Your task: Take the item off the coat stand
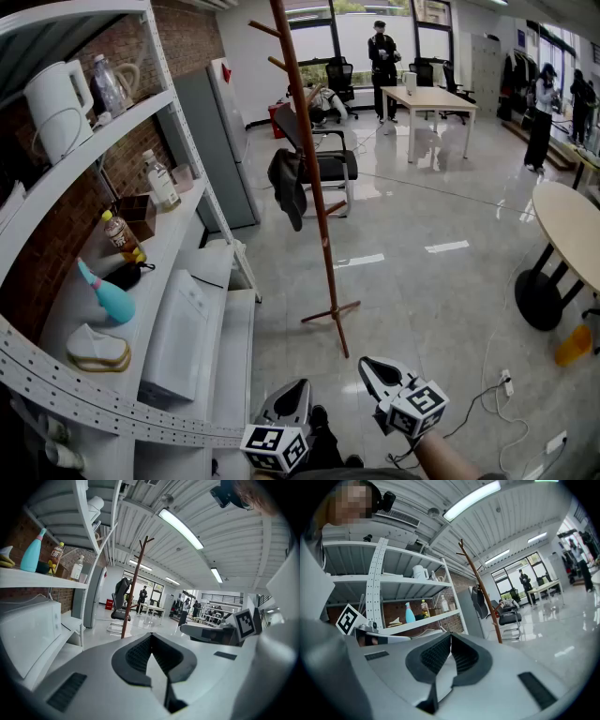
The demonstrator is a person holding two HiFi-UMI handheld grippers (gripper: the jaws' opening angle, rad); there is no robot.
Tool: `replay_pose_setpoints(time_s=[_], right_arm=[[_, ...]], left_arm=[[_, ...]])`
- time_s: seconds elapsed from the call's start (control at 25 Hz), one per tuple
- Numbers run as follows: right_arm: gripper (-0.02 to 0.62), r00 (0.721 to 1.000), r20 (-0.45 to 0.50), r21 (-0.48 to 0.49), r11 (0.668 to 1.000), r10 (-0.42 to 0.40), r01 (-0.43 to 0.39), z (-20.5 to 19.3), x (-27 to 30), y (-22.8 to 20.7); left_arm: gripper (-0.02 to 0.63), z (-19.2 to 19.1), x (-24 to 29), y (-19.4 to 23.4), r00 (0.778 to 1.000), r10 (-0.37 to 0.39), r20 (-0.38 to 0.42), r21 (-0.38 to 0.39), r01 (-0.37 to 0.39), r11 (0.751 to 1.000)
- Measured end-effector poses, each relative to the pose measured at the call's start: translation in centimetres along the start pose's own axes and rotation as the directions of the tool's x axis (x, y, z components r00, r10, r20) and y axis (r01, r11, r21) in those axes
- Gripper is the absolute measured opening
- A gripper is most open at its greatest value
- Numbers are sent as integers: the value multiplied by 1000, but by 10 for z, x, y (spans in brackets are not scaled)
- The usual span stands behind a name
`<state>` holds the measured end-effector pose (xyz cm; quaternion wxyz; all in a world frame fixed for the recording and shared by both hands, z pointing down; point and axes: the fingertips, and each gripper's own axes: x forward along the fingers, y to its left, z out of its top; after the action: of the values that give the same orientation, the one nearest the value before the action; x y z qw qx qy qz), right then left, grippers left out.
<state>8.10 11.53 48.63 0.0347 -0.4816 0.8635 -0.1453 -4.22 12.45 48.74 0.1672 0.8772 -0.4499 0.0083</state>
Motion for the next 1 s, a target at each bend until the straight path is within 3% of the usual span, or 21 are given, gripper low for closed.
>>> replay_pose_setpoints(time_s=[0.56, 1.0], right_arm=[[9, 998, 44, -19, 999, -38, 39, 45, 119, -68], [9, 995, 70, -26, 997, -65, 67, 68, 215, -83]], left_arm=[[6, 73, 105, 88, 999, -23, 45, 1, 23, 1000], [6, 115, 167, 158, 996, -65, 62, 5, 65, 998]])
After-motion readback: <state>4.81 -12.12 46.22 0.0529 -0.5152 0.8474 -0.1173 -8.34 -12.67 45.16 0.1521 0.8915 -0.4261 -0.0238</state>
